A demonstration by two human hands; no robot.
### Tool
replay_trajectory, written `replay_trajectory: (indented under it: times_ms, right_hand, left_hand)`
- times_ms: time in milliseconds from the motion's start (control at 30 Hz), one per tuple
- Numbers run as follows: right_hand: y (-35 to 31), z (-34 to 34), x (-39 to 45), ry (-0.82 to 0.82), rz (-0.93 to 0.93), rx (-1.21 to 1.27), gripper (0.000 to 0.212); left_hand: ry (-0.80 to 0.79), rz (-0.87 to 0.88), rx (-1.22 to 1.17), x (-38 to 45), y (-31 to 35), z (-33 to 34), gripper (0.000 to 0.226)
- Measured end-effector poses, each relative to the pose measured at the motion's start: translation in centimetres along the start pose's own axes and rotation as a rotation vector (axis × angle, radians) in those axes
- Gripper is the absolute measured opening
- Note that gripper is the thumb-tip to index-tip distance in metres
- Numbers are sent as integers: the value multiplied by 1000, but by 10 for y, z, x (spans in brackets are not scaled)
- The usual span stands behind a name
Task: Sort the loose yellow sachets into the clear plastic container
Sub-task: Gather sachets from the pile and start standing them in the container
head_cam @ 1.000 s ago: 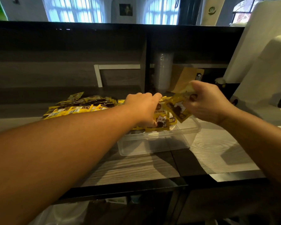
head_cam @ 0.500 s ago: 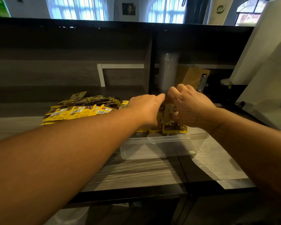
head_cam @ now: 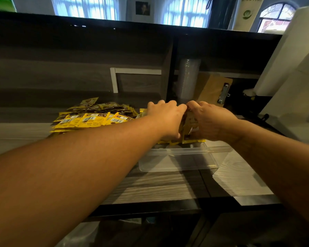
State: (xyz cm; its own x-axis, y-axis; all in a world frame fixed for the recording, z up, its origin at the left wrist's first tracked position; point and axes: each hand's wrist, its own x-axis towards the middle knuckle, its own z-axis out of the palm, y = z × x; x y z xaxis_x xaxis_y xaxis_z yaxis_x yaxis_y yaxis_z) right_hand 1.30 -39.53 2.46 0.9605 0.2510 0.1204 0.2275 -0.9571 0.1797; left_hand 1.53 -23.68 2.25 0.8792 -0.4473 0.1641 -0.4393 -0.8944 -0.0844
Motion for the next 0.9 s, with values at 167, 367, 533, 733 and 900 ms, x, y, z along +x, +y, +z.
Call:
replay_trajectory:
  times_ms: [167,367,533,733,900]
  right_hand:
    - [-7,-4,-1,-20,46,-21,94]
    - [-29,-33,-3,-20,43,24,95]
    - [-79,-53,6,67,-21,206,75]
    - [-154,-52,19,26,-177,184,71]
    - [-206,-42,29,-116,-175,138,75]
  left_hand:
    - [80,17,-52,-9,-12,-9,95]
    - [189,-98,-235,-39,-48,-23,72]
    - [238,-275,-440,-74,-104,-10,54]
    - [94,-390,-281,-120,-154,22,72]
    - [66,-357,-179,-139,-171,50,77]
